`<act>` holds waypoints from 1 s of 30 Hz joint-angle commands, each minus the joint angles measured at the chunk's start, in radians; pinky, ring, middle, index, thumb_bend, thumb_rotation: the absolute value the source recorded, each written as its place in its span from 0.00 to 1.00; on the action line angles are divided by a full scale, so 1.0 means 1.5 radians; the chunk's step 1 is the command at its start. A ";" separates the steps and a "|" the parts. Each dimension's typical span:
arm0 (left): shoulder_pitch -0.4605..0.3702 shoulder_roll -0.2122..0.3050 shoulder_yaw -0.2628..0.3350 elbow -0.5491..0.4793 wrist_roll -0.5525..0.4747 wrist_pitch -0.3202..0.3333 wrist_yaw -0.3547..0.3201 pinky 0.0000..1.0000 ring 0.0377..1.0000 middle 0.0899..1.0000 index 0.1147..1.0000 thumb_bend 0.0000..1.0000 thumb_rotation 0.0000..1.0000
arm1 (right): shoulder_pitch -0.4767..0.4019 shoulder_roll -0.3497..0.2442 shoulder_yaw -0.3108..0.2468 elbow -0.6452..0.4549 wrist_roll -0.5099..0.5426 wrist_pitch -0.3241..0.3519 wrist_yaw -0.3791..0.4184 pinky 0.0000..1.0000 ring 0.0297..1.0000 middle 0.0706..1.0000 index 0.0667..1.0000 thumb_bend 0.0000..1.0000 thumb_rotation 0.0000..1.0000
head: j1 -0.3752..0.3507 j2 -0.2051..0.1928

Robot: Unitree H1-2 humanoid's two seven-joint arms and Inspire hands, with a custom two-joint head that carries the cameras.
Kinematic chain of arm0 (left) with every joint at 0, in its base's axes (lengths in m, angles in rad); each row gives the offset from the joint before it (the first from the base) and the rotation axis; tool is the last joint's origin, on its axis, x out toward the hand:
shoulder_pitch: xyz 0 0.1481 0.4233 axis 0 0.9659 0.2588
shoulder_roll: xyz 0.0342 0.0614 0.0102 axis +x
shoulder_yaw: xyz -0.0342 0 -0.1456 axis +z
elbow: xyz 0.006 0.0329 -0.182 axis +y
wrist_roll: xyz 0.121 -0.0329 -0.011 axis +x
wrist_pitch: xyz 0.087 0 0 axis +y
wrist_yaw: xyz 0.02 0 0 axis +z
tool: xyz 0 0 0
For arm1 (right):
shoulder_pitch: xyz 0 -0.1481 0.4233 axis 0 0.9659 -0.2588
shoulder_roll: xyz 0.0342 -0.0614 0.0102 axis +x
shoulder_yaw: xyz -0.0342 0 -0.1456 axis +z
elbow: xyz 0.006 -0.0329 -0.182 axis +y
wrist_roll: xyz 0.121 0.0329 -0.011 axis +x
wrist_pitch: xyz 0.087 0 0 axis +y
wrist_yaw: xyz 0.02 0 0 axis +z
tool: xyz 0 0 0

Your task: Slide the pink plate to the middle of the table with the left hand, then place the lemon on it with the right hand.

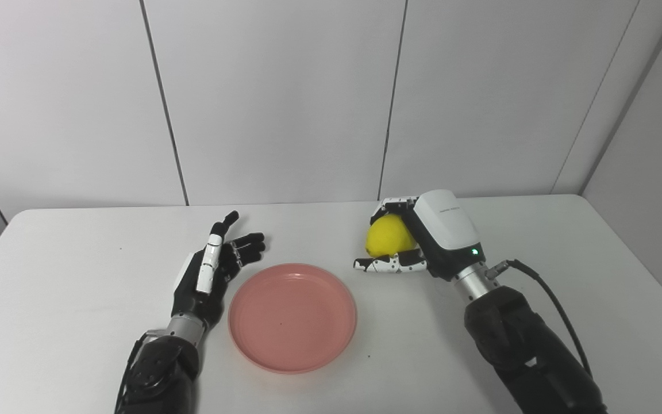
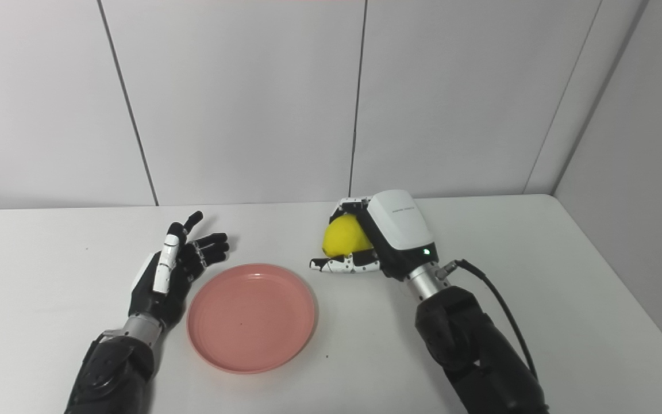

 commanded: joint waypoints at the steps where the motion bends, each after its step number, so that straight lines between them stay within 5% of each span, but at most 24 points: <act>1: 0.020 -0.016 -0.005 0.020 0.000 -0.008 0.004 0.77 0.70 0.67 0.92 0.70 0.95 | -0.039 0.007 0.001 -0.009 -0.002 -0.030 -0.001 0.15 0.19 0.26 0.42 0.50 0.46 | 0.005 0.000; 5: 0.020 -0.020 -0.004 0.018 -0.002 -0.006 0.007 0.74 0.69 0.66 0.90 0.70 0.93 | -0.049 0.025 0.015 0.002 -0.005 -0.041 -0.004 0.14 0.18 0.24 0.42 0.50 0.43 | 0.015 -0.001; 11: 0.021 -0.026 -0.006 0.013 0.002 -0.007 0.014 0.72 0.67 0.64 0.89 0.70 0.92 | -0.064 0.048 0.042 0.007 -0.014 -0.041 0.019 0.15 0.19 0.26 0.47 0.49 0.52 | 0.027 -0.001; 14: 0.021 -0.029 -0.009 0.011 0.004 -0.004 0.018 0.73 0.67 0.64 0.88 0.71 0.93 | -0.065 0.052 0.052 0.007 -0.017 -0.051 0.025 0.14 0.17 0.23 0.40 0.49 0.51 | 0.038 0.000; 30: 0.021 -0.049 -0.023 0.035 0.027 -0.028 0.040 0.72 0.66 0.62 0.87 0.72 0.95 | -0.086 0.073 0.069 0.039 -0.018 -0.074 0.046 0.13 0.17 0.23 0.44 0.49 0.43 | 0.095 0.000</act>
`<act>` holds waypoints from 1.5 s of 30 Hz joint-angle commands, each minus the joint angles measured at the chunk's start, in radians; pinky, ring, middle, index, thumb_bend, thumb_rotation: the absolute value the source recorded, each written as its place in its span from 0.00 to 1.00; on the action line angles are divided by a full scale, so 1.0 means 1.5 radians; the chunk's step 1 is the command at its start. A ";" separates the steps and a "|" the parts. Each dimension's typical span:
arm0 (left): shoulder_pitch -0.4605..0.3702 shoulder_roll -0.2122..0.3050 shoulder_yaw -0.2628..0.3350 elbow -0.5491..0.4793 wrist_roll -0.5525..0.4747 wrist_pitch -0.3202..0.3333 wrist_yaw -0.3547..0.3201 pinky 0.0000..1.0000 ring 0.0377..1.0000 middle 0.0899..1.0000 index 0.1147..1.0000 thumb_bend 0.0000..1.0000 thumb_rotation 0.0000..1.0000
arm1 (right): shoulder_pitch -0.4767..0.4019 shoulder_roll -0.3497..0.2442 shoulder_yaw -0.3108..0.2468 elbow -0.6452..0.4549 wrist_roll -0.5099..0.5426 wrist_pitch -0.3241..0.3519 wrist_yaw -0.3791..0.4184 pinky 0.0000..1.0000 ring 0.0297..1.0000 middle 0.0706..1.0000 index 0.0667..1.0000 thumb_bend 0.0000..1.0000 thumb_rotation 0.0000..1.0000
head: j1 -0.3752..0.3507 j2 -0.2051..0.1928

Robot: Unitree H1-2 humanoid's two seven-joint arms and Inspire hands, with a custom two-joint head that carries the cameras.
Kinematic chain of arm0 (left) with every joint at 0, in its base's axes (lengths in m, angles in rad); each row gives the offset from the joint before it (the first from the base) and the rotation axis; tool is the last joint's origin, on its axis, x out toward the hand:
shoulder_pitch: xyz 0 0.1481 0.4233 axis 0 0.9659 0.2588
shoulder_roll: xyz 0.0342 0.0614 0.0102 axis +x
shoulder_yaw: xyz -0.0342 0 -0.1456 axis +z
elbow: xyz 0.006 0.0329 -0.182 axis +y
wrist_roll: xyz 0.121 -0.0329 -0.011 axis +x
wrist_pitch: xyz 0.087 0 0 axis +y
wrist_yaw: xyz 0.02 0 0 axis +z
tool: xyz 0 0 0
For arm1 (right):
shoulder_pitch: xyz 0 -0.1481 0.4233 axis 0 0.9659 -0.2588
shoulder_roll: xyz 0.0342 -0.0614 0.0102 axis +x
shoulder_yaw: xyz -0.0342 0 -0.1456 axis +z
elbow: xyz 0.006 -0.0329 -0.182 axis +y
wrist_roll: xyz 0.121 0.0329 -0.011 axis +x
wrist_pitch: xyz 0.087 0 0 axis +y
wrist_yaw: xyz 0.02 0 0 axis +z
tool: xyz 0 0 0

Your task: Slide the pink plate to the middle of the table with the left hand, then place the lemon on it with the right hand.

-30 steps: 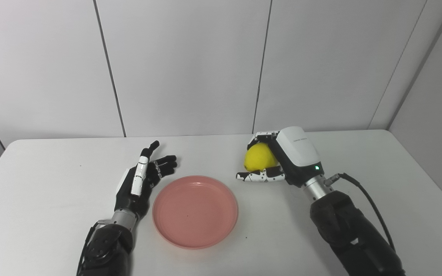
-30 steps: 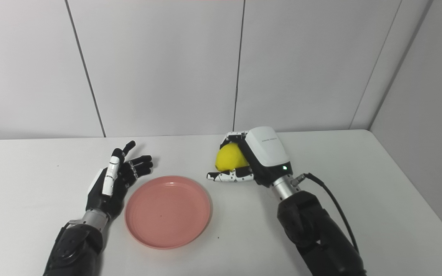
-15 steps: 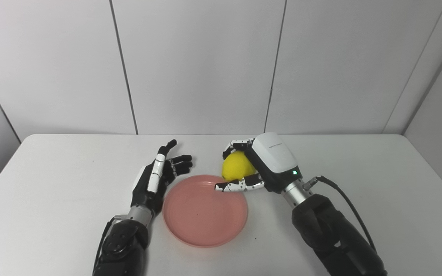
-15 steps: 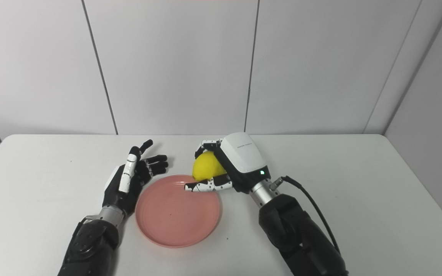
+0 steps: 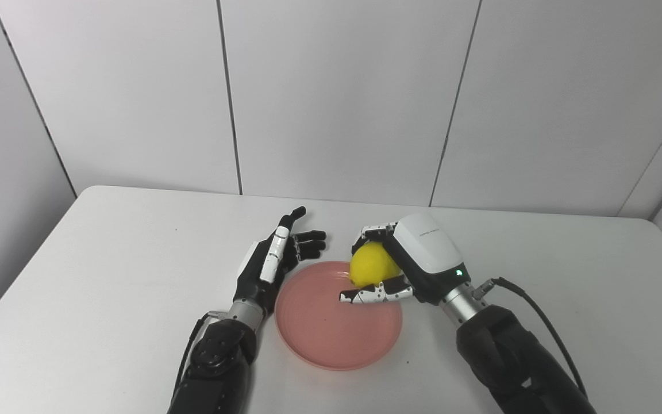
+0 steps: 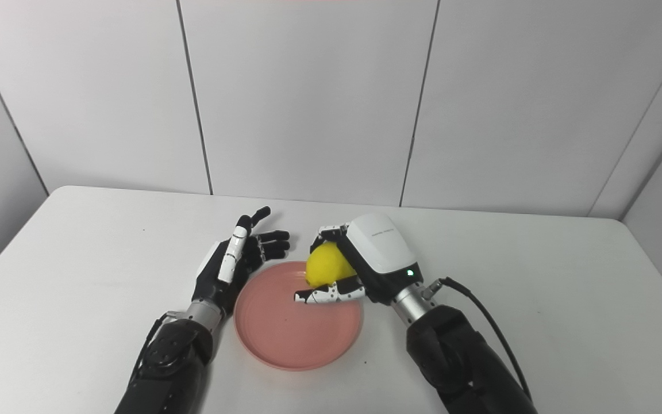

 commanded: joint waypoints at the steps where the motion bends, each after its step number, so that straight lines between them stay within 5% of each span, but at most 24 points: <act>1: 0.023 -0.020 -0.005 0.027 -0.002 -0.014 0.001 0.72 0.66 0.62 0.87 0.72 0.95 | -0.052 0.008 -0.003 -0.002 -0.003 -0.027 -0.011 0.13 0.16 0.22 0.44 0.50 0.27 | 0.001 0.002; 5: 0.023 -0.021 -0.005 0.030 0.000 -0.018 0.000 0.76 0.67 0.62 0.87 0.72 0.96 | -0.073 0.020 0.003 0.021 -0.029 -0.015 -0.023 0.12 0.15 0.21 0.44 0.50 0.17 | 0.000 0.002; 29: 0.015 -0.019 -0.004 0.046 0.003 -0.032 0.001 0.74 0.68 0.66 0.86 0.72 0.96 | -0.091 0.059 0.038 0.140 -0.055 -0.024 -0.048 0.12 0.15 0.21 0.44 0.49 0.16 | -0.015 0.007; 45: 0.002 -0.020 0.001 0.072 -0.003 -0.042 -0.001 0.70 0.68 0.66 0.86 0.66 0.95 | -0.070 0.029 0.047 0.097 -0.014 -0.021 0.030 0.16 0.20 0.26 0.45 0.50 0.16 | -0.037 0.005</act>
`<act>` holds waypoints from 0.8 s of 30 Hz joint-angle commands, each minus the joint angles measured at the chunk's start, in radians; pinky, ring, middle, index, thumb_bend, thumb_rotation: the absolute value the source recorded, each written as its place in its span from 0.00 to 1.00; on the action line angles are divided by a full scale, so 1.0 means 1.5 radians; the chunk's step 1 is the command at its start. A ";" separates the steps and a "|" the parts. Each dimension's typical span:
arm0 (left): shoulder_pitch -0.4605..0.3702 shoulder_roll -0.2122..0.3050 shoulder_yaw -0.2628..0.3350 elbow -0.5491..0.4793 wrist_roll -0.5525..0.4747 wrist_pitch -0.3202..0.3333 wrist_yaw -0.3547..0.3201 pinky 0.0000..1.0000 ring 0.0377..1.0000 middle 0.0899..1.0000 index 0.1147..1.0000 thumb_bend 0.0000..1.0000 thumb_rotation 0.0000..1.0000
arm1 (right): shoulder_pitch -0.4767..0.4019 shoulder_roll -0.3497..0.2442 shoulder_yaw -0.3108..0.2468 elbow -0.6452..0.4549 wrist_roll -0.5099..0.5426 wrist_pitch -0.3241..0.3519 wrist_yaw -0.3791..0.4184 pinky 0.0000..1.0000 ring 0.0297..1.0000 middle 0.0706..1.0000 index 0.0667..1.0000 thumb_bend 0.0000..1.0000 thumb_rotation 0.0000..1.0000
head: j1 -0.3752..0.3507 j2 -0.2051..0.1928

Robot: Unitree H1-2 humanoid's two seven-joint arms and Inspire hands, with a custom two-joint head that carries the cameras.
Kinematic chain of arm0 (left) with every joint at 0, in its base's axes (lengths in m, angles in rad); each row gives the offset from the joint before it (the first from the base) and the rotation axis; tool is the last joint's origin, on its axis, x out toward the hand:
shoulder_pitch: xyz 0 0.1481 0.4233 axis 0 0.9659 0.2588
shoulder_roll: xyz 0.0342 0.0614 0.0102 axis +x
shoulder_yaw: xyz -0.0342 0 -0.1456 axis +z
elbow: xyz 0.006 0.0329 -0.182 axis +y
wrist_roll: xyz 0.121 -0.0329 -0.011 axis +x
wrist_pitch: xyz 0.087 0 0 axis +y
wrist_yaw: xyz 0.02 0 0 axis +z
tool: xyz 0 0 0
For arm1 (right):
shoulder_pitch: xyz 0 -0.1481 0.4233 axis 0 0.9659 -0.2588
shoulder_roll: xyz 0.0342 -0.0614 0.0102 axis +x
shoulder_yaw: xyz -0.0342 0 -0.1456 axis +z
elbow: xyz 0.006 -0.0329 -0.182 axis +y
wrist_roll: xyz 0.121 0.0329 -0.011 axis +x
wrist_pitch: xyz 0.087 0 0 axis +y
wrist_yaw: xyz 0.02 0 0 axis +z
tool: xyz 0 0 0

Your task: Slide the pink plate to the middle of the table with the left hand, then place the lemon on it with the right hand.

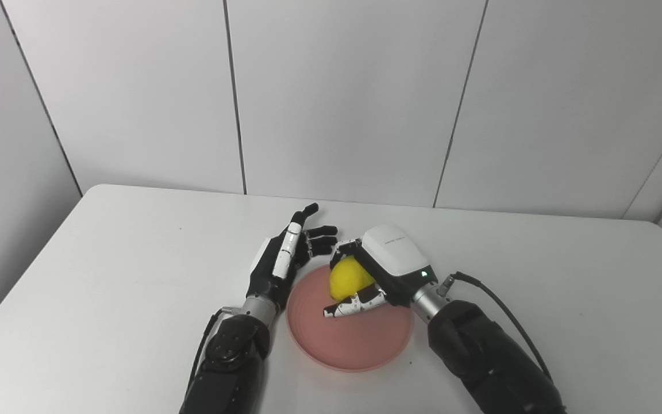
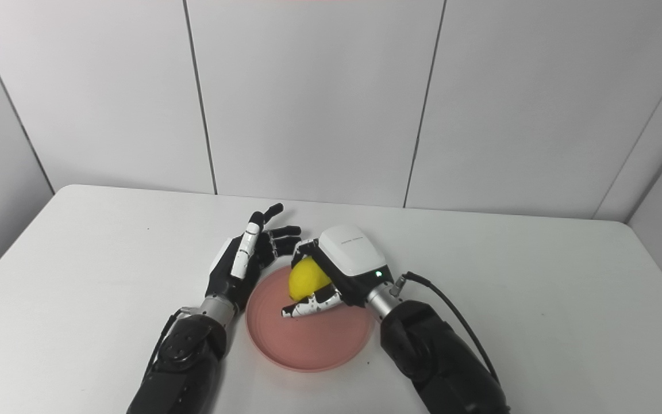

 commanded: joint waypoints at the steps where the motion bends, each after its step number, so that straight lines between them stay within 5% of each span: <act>1: 0.024 -0.007 -0.002 0.032 -0.002 -0.015 -0.004 0.71 0.69 0.67 0.86 0.66 0.95 | -0.015 -0.007 -0.001 -0.033 0.009 -0.017 0.009 0.16 0.20 0.26 0.45 0.49 0.16 | 0.000 0.001; 24: 0.023 -0.003 -0.007 0.030 0.007 -0.014 0.001 0.71 0.70 0.67 0.86 0.70 0.96 | 0.007 0.002 0.007 -0.035 0.001 -0.018 0.029 0.18 0.22 0.29 0.45 0.50 0.16 | 0.002 0.005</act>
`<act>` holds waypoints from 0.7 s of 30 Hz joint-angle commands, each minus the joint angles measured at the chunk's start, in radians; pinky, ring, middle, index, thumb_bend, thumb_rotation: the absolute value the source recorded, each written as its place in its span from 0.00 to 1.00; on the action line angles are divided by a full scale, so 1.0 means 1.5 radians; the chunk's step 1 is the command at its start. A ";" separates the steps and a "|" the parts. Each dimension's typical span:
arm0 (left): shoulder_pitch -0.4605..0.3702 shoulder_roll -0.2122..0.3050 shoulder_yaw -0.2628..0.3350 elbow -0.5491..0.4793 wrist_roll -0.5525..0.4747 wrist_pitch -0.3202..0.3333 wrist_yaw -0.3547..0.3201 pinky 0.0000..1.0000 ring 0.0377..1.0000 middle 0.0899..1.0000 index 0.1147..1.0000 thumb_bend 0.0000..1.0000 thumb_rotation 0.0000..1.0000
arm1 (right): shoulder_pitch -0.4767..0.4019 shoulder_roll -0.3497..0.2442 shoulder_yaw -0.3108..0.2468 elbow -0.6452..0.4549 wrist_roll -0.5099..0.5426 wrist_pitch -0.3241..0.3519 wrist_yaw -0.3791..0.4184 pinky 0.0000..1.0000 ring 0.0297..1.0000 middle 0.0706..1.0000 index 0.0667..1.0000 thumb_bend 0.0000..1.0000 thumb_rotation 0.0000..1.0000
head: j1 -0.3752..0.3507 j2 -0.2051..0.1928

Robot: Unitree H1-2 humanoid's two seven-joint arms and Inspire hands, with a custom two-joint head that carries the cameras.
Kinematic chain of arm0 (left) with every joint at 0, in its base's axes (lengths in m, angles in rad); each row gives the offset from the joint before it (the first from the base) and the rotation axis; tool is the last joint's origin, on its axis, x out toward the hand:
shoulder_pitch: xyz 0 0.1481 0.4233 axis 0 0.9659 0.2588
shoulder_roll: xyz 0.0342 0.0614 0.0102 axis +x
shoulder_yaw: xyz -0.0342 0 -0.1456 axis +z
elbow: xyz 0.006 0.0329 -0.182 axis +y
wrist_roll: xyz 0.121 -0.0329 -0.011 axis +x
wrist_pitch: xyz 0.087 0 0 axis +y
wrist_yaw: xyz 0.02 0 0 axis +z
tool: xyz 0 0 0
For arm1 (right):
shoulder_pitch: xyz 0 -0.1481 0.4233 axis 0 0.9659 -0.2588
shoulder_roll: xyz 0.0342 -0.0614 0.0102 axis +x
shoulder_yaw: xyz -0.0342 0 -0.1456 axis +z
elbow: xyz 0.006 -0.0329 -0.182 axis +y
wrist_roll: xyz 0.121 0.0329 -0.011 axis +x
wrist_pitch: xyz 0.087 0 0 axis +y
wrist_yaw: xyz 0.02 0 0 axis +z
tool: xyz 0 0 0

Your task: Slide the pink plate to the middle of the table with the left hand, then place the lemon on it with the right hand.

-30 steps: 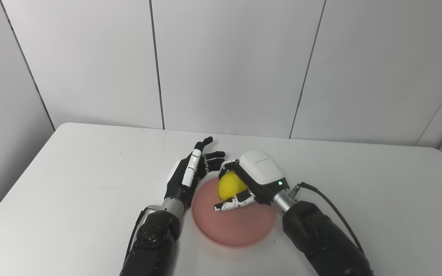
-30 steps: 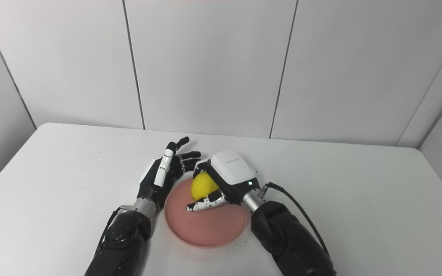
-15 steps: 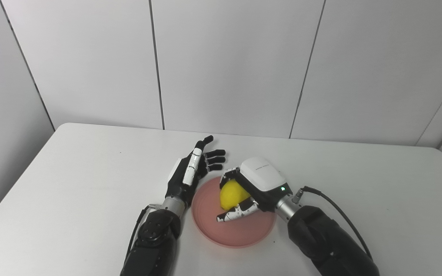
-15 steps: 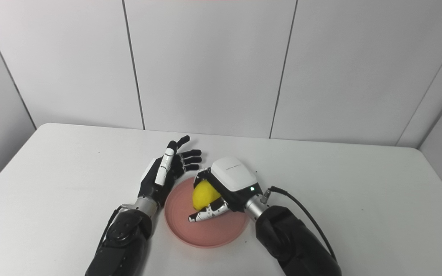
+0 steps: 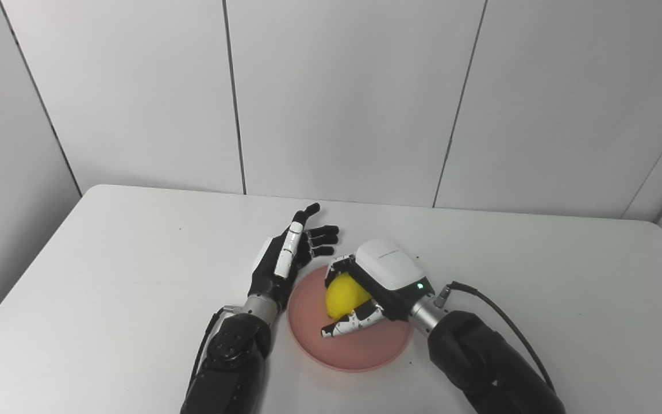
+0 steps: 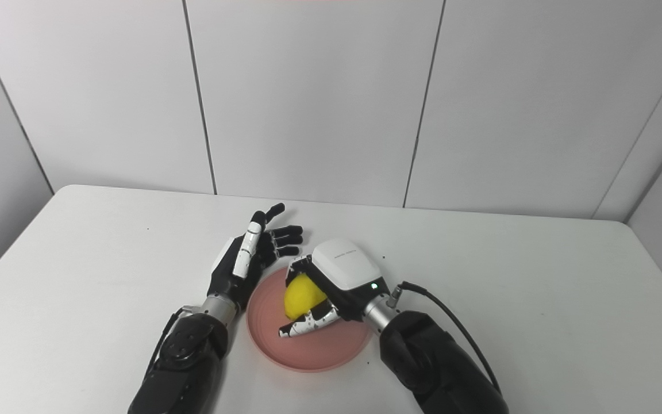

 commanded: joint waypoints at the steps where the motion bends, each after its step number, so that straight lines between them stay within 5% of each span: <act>1: 0.029 -0.003 -0.004 0.021 0.005 -0.013 0.001 0.73 0.70 0.67 0.87 0.71 0.97 | -0.018 0.002 -0.001 -0.002 0.002 -0.020 -0.018 0.18 0.22 0.29 0.45 0.50 0.16 | 0.001 0.001; 14: 0.028 -0.006 0.001 0.029 0.003 -0.016 0.001 0.72 0.70 0.68 0.86 0.72 0.96 | -0.023 -0.007 0.017 0.008 -0.021 -0.035 -0.046 0.19 0.24 0.33 0.46 0.50 0.18 | 0.000 -0.001; 15: 0.028 -0.007 0.002 0.029 0.002 -0.018 0.002 0.68 0.68 0.68 0.86 0.71 0.95 | -0.022 -0.007 0.017 0.008 -0.021 -0.034 -0.045 0.26 0.33 0.43 0.57 0.65 0.50 | 0.000 -0.001; 16: 0.028 -0.007 0.003 0.031 0.001 -0.022 0.001 0.68 0.69 0.69 0.86 0.70 0.95 | -0.021 -0.007 0.014 0.005 -0.018 -0.024 -0.033 0.32 0.39 0.48 0.61 0.73 0.62 | -0.001 -0.004; 17: 0.027 -0.008 0.004 0.033 0.000 -0.024 -0.001 0.68 0.69 0.69 0.86 0.69 0.95 | -0.020 -0.007 0.013 0.004 -0.014 -0.017 -0.024 0.37 0.45 0.53 0.64 0.80 0.70 | -0.001 -0.004; 18: 0.026 -0.009 0.005 0.035 -0.004 -0.024 -0.005 0.70 0.71 0.72 0.86 0.69 0.95 | -0.018 -0.008 0.010 -0.002 -0.004 -0.006 -0.002 0.56 0.63 0.66 0.70 0.90 0.78 | 0.000 -0.005; 21: 0.027 -0.010 0.007 0.037 -0.010 -0.026 -0.012 0.71 0.72 0.75 0.87 0.69 0.95 | -0.014 -0.010 0.001 -0.018 0.015 0.012 0.040 0.77 0.81 0.80 0.76 0.98 0.84 | 0.000 -0.004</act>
